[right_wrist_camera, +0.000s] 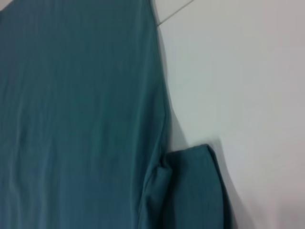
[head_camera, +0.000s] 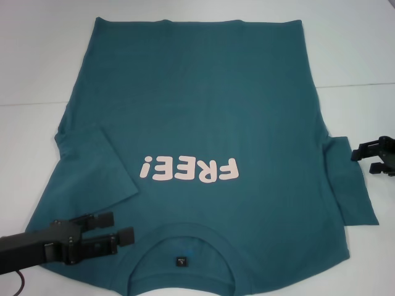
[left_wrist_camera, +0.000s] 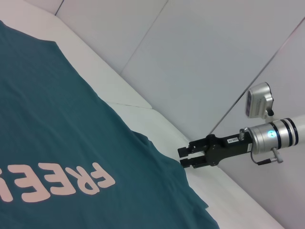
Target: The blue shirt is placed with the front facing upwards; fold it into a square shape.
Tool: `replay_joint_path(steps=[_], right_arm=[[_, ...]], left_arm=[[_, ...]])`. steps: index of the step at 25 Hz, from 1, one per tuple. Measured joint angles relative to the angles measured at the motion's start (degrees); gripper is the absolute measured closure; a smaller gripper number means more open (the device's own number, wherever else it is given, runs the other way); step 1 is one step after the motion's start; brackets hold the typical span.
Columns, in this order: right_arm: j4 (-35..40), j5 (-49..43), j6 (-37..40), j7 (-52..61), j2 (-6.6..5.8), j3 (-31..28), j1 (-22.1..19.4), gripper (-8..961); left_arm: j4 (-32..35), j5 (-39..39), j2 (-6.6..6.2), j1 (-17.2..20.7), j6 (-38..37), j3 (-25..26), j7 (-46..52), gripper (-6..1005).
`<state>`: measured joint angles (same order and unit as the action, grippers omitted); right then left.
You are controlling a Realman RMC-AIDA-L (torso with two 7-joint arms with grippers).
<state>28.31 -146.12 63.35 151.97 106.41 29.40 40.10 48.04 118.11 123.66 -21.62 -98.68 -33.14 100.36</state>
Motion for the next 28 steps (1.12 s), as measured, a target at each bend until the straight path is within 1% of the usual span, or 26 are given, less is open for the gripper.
replay_joint_path(steps=[9, 28], right_arm=[[-0.02, -0.06, -2.36, -0.16, 0.97, 0.63, 0.08, 359], [-0.35, -0.05, -5.49, -0.27, 2.12, 1.90, 0.83, 359]], left_arm=[[-0.61, 0.01, 0.00, 0.00, 0.15, 0.00, 0.00, 50], [-0.67, 0.01, 0.00, 0.42, 0.80, 0.00, 0.00, 50]])
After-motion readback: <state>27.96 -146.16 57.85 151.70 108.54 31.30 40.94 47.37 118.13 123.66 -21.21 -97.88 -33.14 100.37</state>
